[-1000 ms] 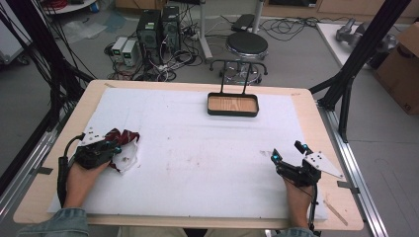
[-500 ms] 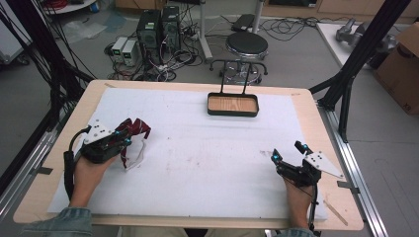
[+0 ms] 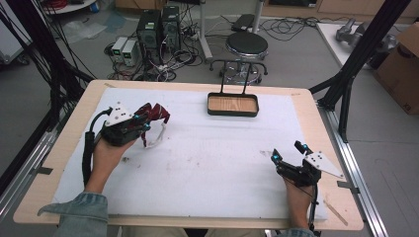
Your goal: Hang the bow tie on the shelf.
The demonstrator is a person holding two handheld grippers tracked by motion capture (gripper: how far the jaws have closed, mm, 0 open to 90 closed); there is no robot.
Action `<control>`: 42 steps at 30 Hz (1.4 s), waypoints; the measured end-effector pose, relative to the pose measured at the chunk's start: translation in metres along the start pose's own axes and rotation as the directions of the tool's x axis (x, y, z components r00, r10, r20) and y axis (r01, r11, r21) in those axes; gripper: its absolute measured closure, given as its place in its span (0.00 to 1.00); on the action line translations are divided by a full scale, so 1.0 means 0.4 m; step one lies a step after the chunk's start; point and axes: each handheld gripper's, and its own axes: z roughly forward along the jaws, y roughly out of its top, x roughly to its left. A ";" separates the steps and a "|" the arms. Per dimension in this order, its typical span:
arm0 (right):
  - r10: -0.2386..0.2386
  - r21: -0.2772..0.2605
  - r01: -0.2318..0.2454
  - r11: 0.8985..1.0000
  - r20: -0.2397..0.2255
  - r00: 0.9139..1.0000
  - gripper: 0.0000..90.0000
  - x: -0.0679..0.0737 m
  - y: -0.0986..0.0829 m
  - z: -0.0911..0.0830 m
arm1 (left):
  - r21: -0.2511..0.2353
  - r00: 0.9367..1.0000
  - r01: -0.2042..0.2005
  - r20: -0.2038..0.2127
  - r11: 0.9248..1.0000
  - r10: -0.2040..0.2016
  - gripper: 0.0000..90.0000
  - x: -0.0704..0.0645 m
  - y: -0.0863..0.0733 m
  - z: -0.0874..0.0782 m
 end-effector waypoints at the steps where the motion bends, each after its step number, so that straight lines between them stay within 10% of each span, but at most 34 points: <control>1: 0.000 0.000 0.000 1.000 0.000 1.000 0.12 0.000 0.000 0.000 | -0.002 1.000 -0.002 0.005 1.000 0.002 0.83 -0.001 0.010 0.007; 17: 0.006 0.000 -0.006 1.000 -0.008 1.000 0.12 0.000 0.000 0.001 | -0.025 0.997 -0.059 0.053 0.998 0.060 0.83 -0.044 0.140 0.150; 42: 0.026 0.000 -0.026 1.000 -0.019 0.999 0.12 -0.004 -0.001 0.003 | -0.174 0.998 0.006 0.064 0.985 0.006 0.83 -0.029 0.297 0.314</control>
